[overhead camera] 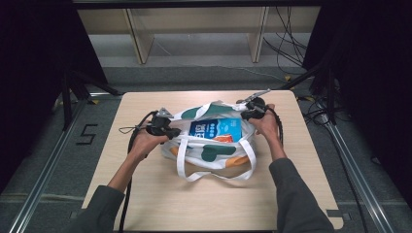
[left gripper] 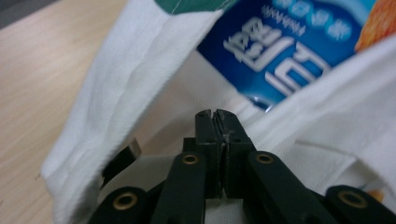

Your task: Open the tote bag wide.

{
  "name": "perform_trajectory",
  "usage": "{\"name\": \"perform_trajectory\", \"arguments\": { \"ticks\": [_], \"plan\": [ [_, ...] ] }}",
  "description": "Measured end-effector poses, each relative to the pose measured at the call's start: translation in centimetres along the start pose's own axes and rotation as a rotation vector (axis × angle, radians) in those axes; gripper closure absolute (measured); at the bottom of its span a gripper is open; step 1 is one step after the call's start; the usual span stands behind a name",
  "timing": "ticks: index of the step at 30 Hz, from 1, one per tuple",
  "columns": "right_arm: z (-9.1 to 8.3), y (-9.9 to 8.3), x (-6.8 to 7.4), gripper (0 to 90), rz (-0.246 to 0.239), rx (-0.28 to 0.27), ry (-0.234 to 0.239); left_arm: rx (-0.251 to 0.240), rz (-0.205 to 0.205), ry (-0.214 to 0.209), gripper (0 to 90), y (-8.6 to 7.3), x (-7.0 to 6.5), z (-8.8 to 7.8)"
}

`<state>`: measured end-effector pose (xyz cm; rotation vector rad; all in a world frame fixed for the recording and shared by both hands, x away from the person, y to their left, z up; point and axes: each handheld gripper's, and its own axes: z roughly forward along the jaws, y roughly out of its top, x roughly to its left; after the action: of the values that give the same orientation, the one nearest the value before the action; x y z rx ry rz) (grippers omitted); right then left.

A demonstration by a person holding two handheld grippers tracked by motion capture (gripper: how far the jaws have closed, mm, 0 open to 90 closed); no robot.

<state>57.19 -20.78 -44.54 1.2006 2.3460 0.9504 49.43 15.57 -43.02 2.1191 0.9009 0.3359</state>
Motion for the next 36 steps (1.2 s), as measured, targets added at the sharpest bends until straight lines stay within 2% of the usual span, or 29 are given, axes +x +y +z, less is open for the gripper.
{"name": "perform_trajectory", "arguments": {
  "ticks": [1, 3, 4, 5, 7, 9, 10, 11, 12, 13, 14, 15, 16, 18, 20, 21, 23, 24, 25, 28, 29, 30, 31, 33, 34, 35, 36],
  "plan": [
    [-0.9, 0.3, -0.3, 90.0, -0.043, -0.036, -0.001, -0.035, -0.016, -0.012, 85.9, 0.5, -0.1, -0.1],
    [-3.2, 0.7, 0.4, 90.0, -0.029, -0.081, 0.013, -0.073, -0.009, -0.005, 85.7, 1.6, -0.3, -0.1],
    [-4.0, 0.8, 0.8, 90.0, -0.041, -0.075, 0.032, -0.084, -0.008, 0.002, 85.6, 2.5, -0.4, 0.3],
    [-4.9, 0.8, 1.8, 90.0, -0.069, -0.127, 0.076, -0.089, -0.004, 0.019, 84.5, 3.0, -0.4, 0.6],
    [-5.9, 0.3, 3.9, 90.0, -0.119, -0.137, 0.125, -0.085, -0.007, 0.073, 84.6, 3.9, -0.2, 1.4],
    [-6.2, -0.5, 6.1, 90.0, -0.17, -0.15, 0.178, -0.066, -0.015, 0.087, 85.6, 4.4, 0.4, 2.2],
    [-6.3, -0.9, 7.3, 90.0, -0.193, -0.122, 0.207, -0.058, -0.03, 0.103, 85.9, 4.5, 0.7, 2.6],
    [-6.1, -1.4, 8.3, 90.0, -0.227, -0.103, 0.227, -0.03, -0.029, 0.115, 86.5, 4.7, 1.1, 3.0],
    [-5.9, -2.0, 9.4, 90.0, -0.241, -0.088, 0.247, -0.006, -0.027, 0.14, 86.6, 4.6, 1.4, 3.4],
    [-5.6, -2.6, 10.3, 90.0, -0.263, -0.077, 0.266, 0.009, -0.045, 0.154, 86.7, 4.5, 1.8, 3.8],
    [-5.6, -3.1, 11.0, 90.0, -0.287, -0.032, 0.289, 0.016, -0.072, 0.159, 87.1, 4.3, 2.2, 4.2],
    [-5.4, -3.8, 11.9, 90.0, -0.301, -0.028, 0.3, 0.022, -0.093, 0.159, 87.4, 4.0, 2.6, 4.4],
    [-5.4, -4.3, 12.5, 90.0, -0.326, 0.001, 0.305, 0.024, -0.111, 0.154, 87.7, 3.8, 2.9, 4.6],
    [-5.4, -5.5, 13.3, 90.0, -0.35, 0.009, 0.318, 0.023, -0.129, 0.149, 88.1, 3.6, 3.1, 5.0],
    [-5.0, -6.5, 13.7, 90.0, -0.365, 0.008, 0.334, 0.036, -0.119, 0.161, 89.1, 3.7, 3.0, 5.2],
    [-4.9, -6.9, 13.9, 90.0, -0.356, 0.013, 0.341, 0.041, -0.118, 0.171, 89.1, 3.7, 3.0, 5.3],
    [-5.0, -7.3, 14.1, 90.0, -0.379, 0.031, 0.347, 0.044, -0.119, 0.168, 89.1, 3.8, 2.9, 5.3],
    [-4.9, -7.4, 14.3, 90.0, -0.364, 0.016, 0.347, 0.044, -0.107, 0.167, 89.1, 3.8, 2.7, 5.2],
    [-5.2, -7.2, 14.2, 90.0, -0.353, 0.026, 0.336, 0.042, -0.094, 0.162, 88.7, 3.9, 2.6, 4.9],
    [-6.0, -6.5, 13.7, 90.0, -0.339, -0.023, 0.319, 0.03, -0.086, 0.123, 88.1, 3.9, 1.8, 3.9],
    [-6.2, -6.1, 13.3, 90.0, -0.35, -0.049, 0.314, 0.025, -0.081, 0.098, 88.0, 3.8, 1.4, 3.7],
    [-6.7, -5.9, 13.0, 90.0, -0.324, -0.058, 0.293, 0.028, -0.069, 0.081, 87.7, 3.8, 1.0, 3.6],
    [-6.9, -5.7, 12.6, 90.0, -0.326, -0.072, 0.272, 0.048, -0.047, 0.06, 87.5, 3.6, 0.3, 3.5],
    [-7.2, -5.2, 11.6, 90.0, -0.294, -0.091, 0.23, 0.106, -0.001, 0.027, 87.1, 3.2, -0.7, 3.5],
    [-7.4, -5.0, 11.1, 90.0, -0.285, -0.083, 0.205, 0.133, 0.029, 0.021, 86.9, 3.0, -1.2, 3.3],
    [-7.2, -5.0, 10.7, 90.0, -0.277, -0.098, 0.183, 0.141, 0.056, 0.011, 86.9, 2.7, -1.7, 3.1],
    [-7.4, -5.0, 10.3, 90.0, -0.266, -0.067, 0.183, 0.139, 0.075, -0.005, 86.8, 2.3, -2.1, 2.8]
  ]
}}
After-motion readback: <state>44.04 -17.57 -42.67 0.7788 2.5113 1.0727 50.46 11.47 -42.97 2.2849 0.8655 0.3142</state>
